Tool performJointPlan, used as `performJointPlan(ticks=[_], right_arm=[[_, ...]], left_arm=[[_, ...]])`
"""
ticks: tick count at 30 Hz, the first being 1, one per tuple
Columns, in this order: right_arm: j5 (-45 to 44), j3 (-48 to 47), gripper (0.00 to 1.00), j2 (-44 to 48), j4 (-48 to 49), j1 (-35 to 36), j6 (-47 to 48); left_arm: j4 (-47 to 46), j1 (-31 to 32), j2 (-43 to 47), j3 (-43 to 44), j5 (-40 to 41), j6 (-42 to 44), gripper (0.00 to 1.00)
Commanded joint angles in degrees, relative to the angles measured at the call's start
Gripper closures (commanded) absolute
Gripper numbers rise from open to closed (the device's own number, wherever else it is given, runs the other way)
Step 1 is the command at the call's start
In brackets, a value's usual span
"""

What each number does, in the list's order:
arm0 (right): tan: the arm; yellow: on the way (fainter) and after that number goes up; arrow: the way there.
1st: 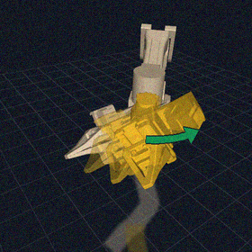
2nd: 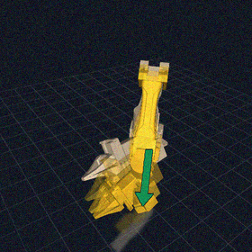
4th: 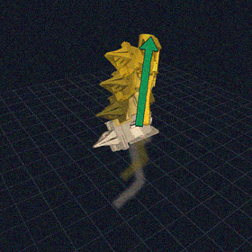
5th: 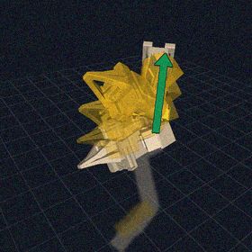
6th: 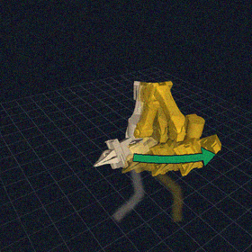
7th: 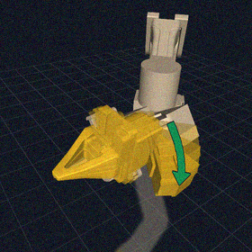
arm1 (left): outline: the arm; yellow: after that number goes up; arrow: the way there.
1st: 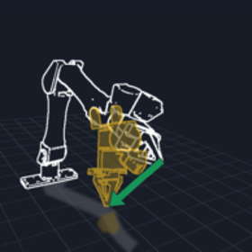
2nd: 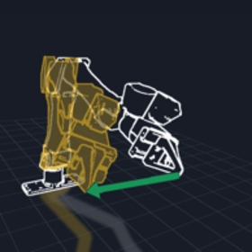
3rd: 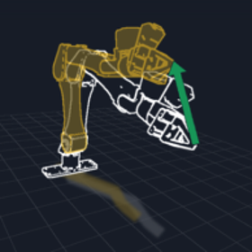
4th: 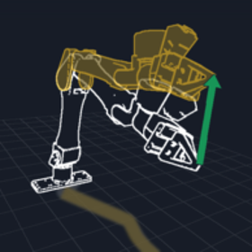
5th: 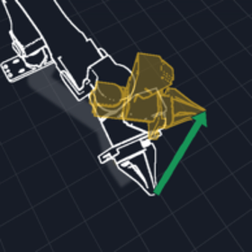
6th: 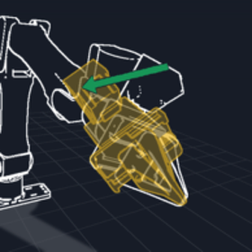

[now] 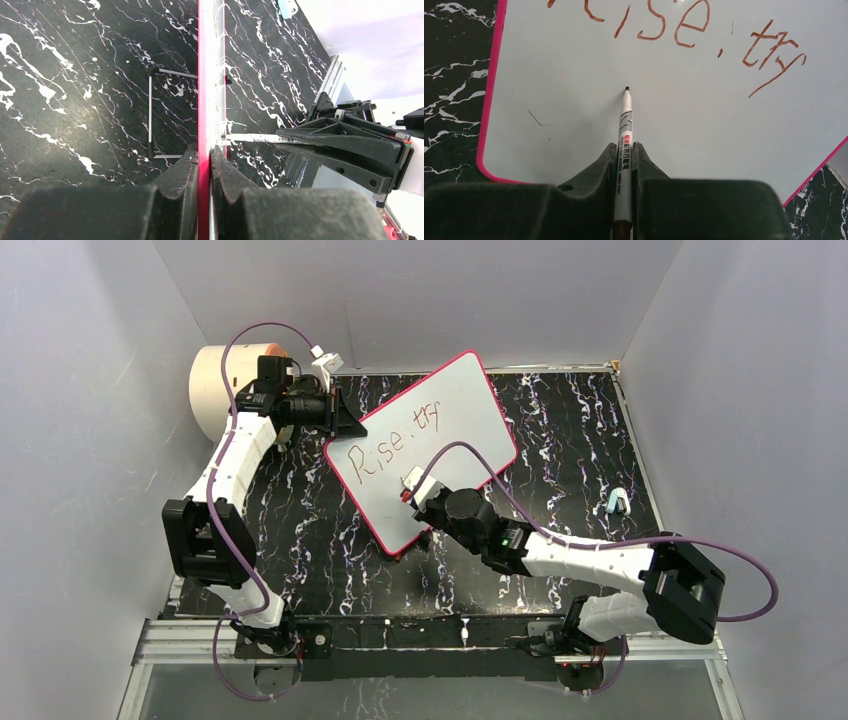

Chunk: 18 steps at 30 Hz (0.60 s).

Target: Write a sentence on the whiteboard

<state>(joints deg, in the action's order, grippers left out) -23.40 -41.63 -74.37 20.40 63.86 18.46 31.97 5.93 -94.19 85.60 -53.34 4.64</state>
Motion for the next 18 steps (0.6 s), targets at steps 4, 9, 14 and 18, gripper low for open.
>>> performJointPlan(ticks=[4,9,14,18], right_arm=[[2.63,-3.19,1.00,-1.57,4.88,0.04,-0.35],[4.54,-3.42,1.00,-1.10,3.73,-0.03,-0.53],[6.48,-2.71,1.00,0.49,1.31,-0.01,-0.83],[7.76,-2.37,1.00,1.85,-1.10,0.04,-1.26]], left_arm=[[5.40,1.62,-0.55,-2.68,2.45,2.76,1.00],[5.34,1.56,-0.51,-2.64,2.67,2.74,1.00],[5.24,1.30,-0.51,-2.60,2.81,2.52,1.00],[5.24,1.19,-0.47,-2.61,2.69,2.47,1.00]])
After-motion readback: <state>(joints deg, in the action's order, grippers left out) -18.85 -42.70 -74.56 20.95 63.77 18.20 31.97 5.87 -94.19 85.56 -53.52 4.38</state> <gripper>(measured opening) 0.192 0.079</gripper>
